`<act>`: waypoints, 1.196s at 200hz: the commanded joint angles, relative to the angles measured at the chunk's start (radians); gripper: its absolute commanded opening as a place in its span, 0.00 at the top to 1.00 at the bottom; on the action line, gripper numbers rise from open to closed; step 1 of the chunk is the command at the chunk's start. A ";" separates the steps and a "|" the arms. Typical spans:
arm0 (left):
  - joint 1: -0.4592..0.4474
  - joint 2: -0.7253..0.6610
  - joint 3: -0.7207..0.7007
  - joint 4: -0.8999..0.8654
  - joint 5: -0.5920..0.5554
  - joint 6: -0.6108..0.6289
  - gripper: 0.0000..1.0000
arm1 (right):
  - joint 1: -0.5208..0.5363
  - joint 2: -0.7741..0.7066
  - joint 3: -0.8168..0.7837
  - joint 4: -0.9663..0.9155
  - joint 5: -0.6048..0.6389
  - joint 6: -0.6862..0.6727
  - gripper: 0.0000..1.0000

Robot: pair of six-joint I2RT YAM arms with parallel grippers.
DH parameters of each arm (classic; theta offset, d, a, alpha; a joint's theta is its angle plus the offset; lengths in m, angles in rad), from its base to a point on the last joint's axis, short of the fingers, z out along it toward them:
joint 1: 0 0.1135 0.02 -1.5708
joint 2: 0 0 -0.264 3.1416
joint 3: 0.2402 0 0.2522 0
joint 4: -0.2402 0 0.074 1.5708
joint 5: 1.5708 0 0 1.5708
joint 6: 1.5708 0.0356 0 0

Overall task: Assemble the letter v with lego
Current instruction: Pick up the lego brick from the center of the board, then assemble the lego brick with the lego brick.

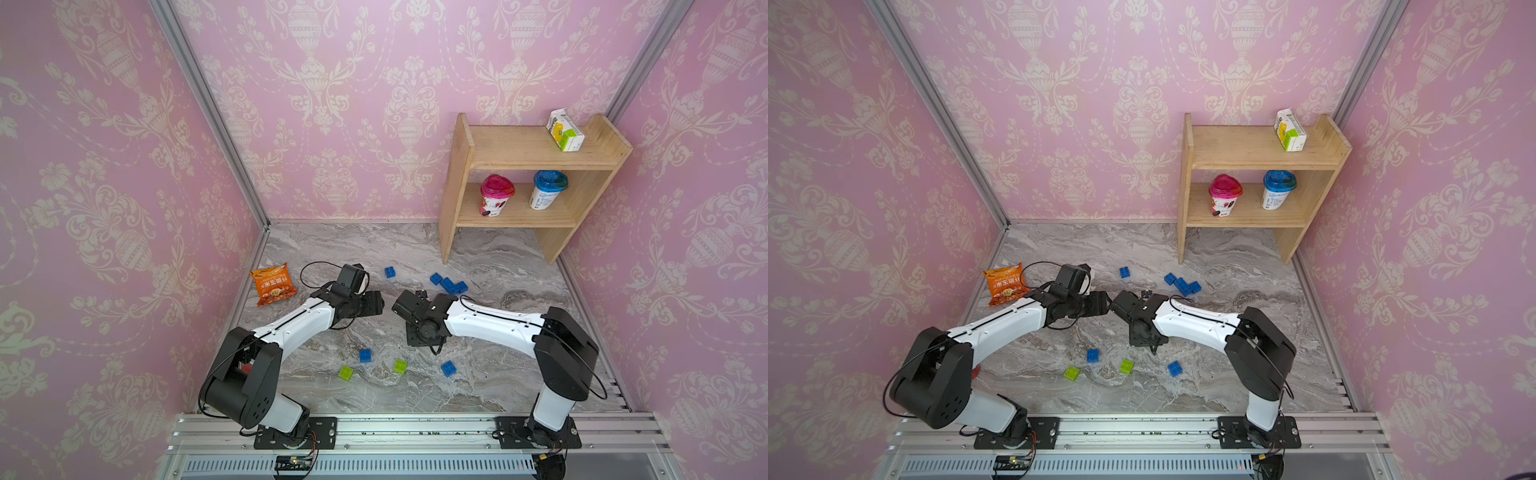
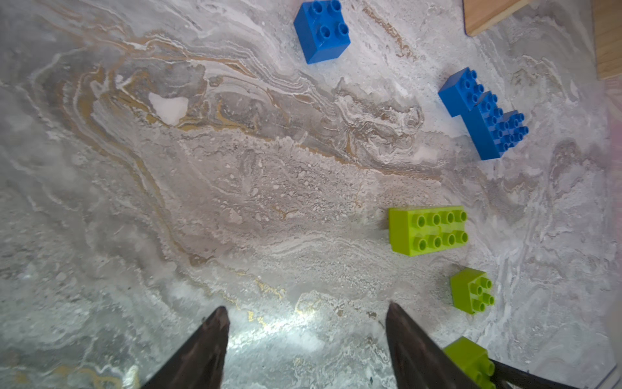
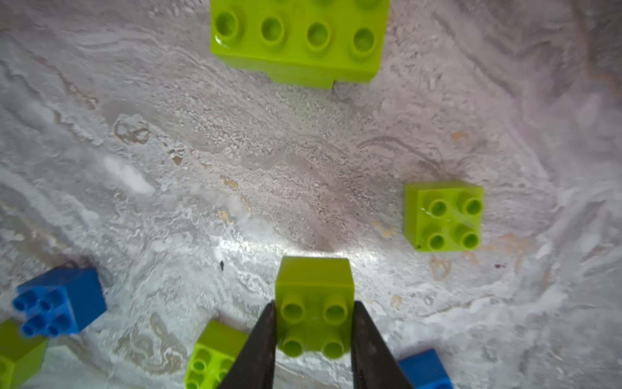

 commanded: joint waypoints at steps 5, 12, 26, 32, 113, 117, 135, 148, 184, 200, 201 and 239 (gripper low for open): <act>0.008 0.036 -0.029 0.107 0.089 -0.079 0.27 | -0.088 -0.120 -0.089 -0.075 0.018 -0.213 0.77; 0.006 0.041 -0.035 0.131 0.097 -0.093 0.27 | -0.112 -0.138 -0.106 -0.077 0.019 -0.246 0.77; 0.000 0.050 -0.049 0.172 0.103 -0.112 0.27 | -0.150 -0.162 -0.134 -0.053 0.007 -0.303 0.80; -0.004 0.053 -0.052 0.183 0.091 -0.122 0.28 | -0.164 -0.165 -0.141 -0.042 -0.002 -0.321 0.82; -0.029 0.073 -0.098 0.305 0.037 -0.196 0.34 | -0.197 -0.117 -0.169 0.055 -0.049 -0.395 0.89; -0.029 0.074 -0.099 0.304 0.037 -0.196 0.34 | -0.198 -0.113 -0.169 0.055 -0.048 -0.395 0.89; -0.029 0.070 -0.094 0.294 0.036 -0.192 0.34 | -0.211 -0.094 -0.169 0.054 -0.043 -0.392 0.89; -0.029 0.065 -0.094 0.292 0.033 -0.190 0.34 | -0.218 -0.088 -0.173 0.071 -0.051 -0.389 0.90; -0.029 0.050 -0.099 0.285 0.023 -0.190 0.34 | -0.225 -0.070 -0.168 0.079 -0.058 -0.392 0.90; -0.029 0.046 -0.096 0.279 0.021 -0.186 0.34 | -0.233 -0.064 -0.170 0.079 -0.068 -0.386 0.90; -0.029 0.045 -0.096 0.278 0.021 -0.186 0.34 | -0.234 -0.063 -0.170 0.079 -0.069 -0.386 0.90; -0.029 0.040 -0.098 0.274 0.016 -0.185 0.34 | -0.254 -0.056 -0.190 0.093 -0.097 -0.377 0.90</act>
